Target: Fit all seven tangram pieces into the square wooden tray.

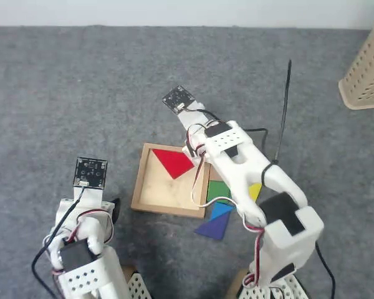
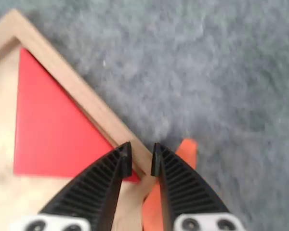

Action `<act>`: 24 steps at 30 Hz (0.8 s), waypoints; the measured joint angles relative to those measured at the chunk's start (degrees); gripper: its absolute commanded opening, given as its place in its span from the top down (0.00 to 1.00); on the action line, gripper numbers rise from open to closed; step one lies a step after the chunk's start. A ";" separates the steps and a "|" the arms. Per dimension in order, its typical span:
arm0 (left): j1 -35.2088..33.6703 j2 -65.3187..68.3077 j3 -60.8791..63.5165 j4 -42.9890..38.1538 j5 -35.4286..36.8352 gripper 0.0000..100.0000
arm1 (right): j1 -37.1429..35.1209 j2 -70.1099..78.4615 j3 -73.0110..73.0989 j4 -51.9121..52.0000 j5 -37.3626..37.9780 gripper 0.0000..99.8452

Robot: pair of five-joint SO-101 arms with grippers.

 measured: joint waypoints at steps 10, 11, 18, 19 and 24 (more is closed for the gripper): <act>0.00 0.00 0.00 0.00 0.00 0.72 | -1.32 -13.27 5.45 10.73 -7.91 0.93; 0.00 0.00 0.00 0.00 0.00 0.72 | -2.20 -12.84 6.24 10.64 -8.00 0.93; 0.00 0.00 0.00 0.00 0.00 0.72 | -5.27 -3.69 6.33 10.11 -8.00 0.93; 0.00 0.00 0.00 0.00 0.00 0.72 | -5.27 -3.25 6.07 10.11 -8.00 0.93; 0.00 0.00 0.00 0.00 0.00 0.72 | -5.19 -2.11 5.10 10.20 -8.00 0.92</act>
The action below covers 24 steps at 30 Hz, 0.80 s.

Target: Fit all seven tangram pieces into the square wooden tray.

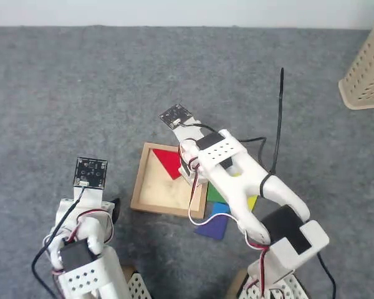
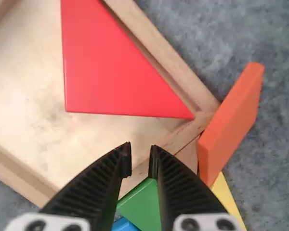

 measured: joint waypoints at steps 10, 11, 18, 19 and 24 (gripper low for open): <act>0.00 0.00 0.00 0.00 0.00 0.72 | 1.14 1.23 -2.20 2.90 -2.46 0.83; 0.00 0.00 0.00 0.00 0.00 0.72 | 1.14 1.32 -2.29 2.99 -2.46 0.83; 0.00 0.00 0.00 0.00 0.00 0.72 | 1.41 1.41 -2.37 3.78 -2.46 0.83; 0.00 0.00 0.00 0.00 0.00 0.72 | 1.76 1.41 -2.37 3.78 -2.46 0.83; 0.00 0.00 0.00 0.00 0.00 0.72 | 4.22 1.76 -2.37 3.87 -2.46 0.83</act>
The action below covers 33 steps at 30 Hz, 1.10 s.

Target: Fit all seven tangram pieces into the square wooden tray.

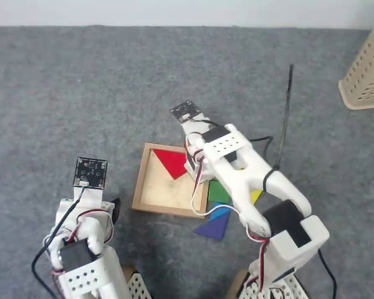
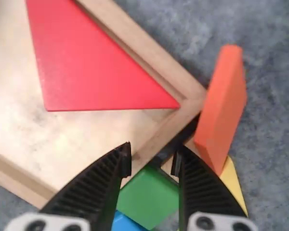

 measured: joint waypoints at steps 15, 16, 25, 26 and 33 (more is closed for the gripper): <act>0.00 0.00 0.00 0.00 0.00 0.72 | 4.31 0.00 0.00 0.00 0.00 0.83; 0.00 0.00 0.00 0.00 0.00 0.72 | 5.63 0.00 0.00 0.00 0.00 0.83; 0.00 0.00 0.00 0.00 0.00 0.72 | 11.78 -0.62 -0.09 0.18 0.00 0.83; 0.00 0.00 0.00 0.00 0.00 0.72 | 11.78 -0.97 -0.70 0.97 0.00 0.83; 0.00 0.00 0.00 0.00 0.00 0.72 | 10.81 -10.73 0.18 7.38 0.00 0.83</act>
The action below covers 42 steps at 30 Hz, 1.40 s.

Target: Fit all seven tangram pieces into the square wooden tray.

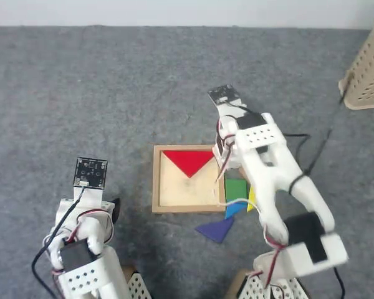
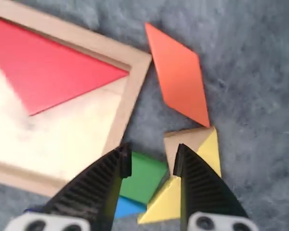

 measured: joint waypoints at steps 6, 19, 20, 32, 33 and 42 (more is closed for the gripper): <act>0.00 0.00 0.00 0.00 0.00 0.72 | 3.52 -5.54 8.97 -0.44 0.00 0.81; 0.00 0.00 0.00 0.00 0.00 0.72 | 9.76 -5.71 20.48 -9.32 -0.62 0.73; 0.00 0.00 0.00 0.00 0.00 0.72 | 9.76 -5.71 20.57 -9.58 -0.88 0.73; 0.00 0.00 0.00 0.00 0.00 0.72 | 9.85 0.62 18.11 -11.16 -1.32 0.73; 0.00 0.00 0.00 0.00 0.00 0.72 | 9.93 1.49 17.23 -10.55 -1.32 0.73; 0.00 0.00 0.00 0.00 0.00 0.72 | 10.46 2.73 15.65 -9.58 -1.32 0.83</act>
